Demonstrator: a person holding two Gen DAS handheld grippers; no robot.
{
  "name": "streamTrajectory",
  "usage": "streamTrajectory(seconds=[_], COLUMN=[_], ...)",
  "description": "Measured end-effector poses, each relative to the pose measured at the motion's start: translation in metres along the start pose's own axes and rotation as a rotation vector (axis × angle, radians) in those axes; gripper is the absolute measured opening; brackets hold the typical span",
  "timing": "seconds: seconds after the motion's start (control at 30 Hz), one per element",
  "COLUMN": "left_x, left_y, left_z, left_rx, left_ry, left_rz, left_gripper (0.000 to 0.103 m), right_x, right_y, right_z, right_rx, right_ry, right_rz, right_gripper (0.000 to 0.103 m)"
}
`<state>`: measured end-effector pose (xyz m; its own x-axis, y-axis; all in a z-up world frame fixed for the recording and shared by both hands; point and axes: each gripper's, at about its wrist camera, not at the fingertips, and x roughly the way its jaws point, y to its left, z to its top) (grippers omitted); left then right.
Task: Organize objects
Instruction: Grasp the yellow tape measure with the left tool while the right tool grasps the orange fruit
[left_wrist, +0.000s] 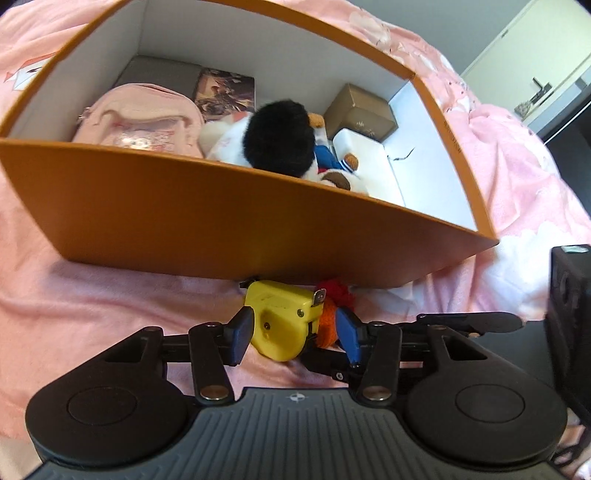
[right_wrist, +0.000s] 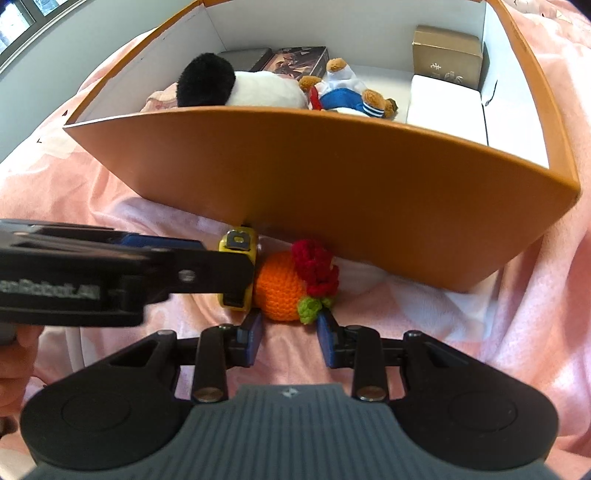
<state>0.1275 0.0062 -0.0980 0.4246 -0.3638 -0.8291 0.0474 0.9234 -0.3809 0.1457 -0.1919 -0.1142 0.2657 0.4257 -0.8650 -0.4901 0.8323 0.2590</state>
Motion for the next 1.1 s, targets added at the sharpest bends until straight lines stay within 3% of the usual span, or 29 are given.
streamTrajectory(seconds=[0.13, 0.33, 0.6, 0.7, 0.8, 0.97, 1.1], left_x=[0.007, -0.008, -0.011, -0.011, -0.011, -0.006, -0.001], left_y=[0.000, 0.004, 0.006, 0.004, 0.008, 0.021, 0.028], left_z=[0.000, -0.004, -0.004, -0.004, -0.004, -0.004, -0.005], left_rx=[0.008, 0.021, 0.006, 0.019, 0.006, -0.051, -0.094], left_ry=[-0.010, -0.038, -0.009, 0.000, 0.006, 0.009, 0.010], left_rz=[0.035, 0.050, 0.083, 0.145, 0.124, 0.071, 0.039], left_gripper=[0.054, 0.035, 0.031, 0.027, 0.027, 0.025, 0.024], right_x=[-0.002, -0.010, -0.012, -0.014, -0.021, -0.020, -0.020], right_y=[0.002, 0.009, 0.020, 0.029, 0.033, 0.034, 0.034], right_z=[0.000, 0.001, 0.004, 0.004, -0.002, 0.002, 0.003], right_rx=[-0.016, -0.056, -0.105, -0.154, -0.222, -0.226, -0.208], right_ry=[-0.010, -0.032, -0.034, -0.038, -0.052, -0.053, -0.077], right_rz=[-0.004, -0.023, -0.056, -0.087, -0.127, -0.118, -0.102], right_gripper=[0.035, 0.035, 0.035, 0.036, 0.036, 0.037, 0.047])
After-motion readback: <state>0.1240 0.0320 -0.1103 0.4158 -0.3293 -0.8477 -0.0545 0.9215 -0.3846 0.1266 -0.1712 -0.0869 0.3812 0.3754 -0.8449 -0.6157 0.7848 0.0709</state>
